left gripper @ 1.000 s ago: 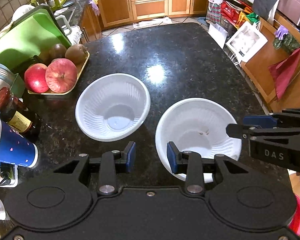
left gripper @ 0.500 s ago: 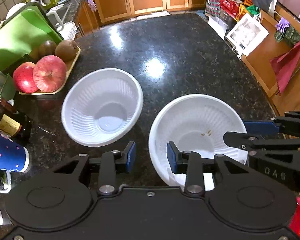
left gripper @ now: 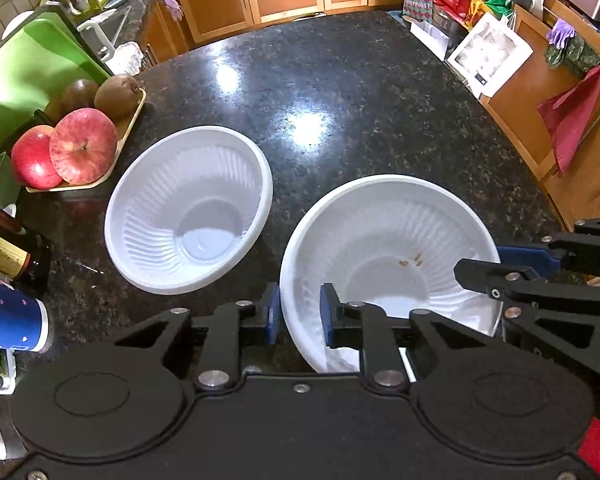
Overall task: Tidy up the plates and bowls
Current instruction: 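Carry the held white bowl over the other white bowl with both grippers, then lower the held white bowl into the other white bowl with both grippers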
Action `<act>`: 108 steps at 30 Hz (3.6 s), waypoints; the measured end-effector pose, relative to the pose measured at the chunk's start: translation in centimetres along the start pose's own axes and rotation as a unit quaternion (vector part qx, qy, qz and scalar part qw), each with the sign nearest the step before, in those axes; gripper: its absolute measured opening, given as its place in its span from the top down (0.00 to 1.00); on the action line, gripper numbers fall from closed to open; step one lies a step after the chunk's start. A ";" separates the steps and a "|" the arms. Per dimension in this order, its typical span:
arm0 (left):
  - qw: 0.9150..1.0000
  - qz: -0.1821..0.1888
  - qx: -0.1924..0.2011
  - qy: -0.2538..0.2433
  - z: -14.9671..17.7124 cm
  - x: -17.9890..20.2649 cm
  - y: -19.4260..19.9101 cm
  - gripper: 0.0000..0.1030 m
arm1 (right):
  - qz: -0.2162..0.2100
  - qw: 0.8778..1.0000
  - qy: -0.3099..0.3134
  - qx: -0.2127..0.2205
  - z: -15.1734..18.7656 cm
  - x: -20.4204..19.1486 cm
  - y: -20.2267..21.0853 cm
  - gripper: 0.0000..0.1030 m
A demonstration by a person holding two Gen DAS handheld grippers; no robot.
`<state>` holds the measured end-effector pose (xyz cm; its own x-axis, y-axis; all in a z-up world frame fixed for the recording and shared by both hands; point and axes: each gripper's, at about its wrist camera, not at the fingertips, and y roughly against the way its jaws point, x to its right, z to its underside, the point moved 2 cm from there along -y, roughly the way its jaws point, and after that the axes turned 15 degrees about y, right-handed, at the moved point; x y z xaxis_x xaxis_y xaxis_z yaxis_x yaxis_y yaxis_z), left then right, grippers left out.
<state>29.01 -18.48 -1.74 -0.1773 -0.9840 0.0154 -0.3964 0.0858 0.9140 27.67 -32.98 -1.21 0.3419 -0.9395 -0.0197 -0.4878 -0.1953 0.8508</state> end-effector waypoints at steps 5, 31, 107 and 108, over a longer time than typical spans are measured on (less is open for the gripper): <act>1.000 0.008 -0.009 0.001 0.7 -0.5 0.5 0.79 | 0.003 1.000 0.004 -0.004 0.4 -0.7 0.4 0.82; 0.999 0.036 0.007 -0.012 7.0 -6.0 8.4 0.79 | 0.020 0.999 0.031 0.023 3.0 -10.2 7.8 0.83; 0.995 0.032 -0.088 -0.033 16.7 -17.6 8.4 0.67 | -0.038 0.994 0.054 -0.086 6.8 -25.7 5.4 0.82; 0.995 0.033 -0.084 -0.032 16.6 -17.6 8.5 0.67 | -0.038 0.994 0.054 -0.086 6.8 -25.7 5.4 0.82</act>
<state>13.80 2.17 -0.98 -0.2577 -0.9646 0.0567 -0.2272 0.1175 0.9667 10.81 -11.79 0.32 0.4608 -0.8867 -0.0386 -0.3162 -0.2047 0.9264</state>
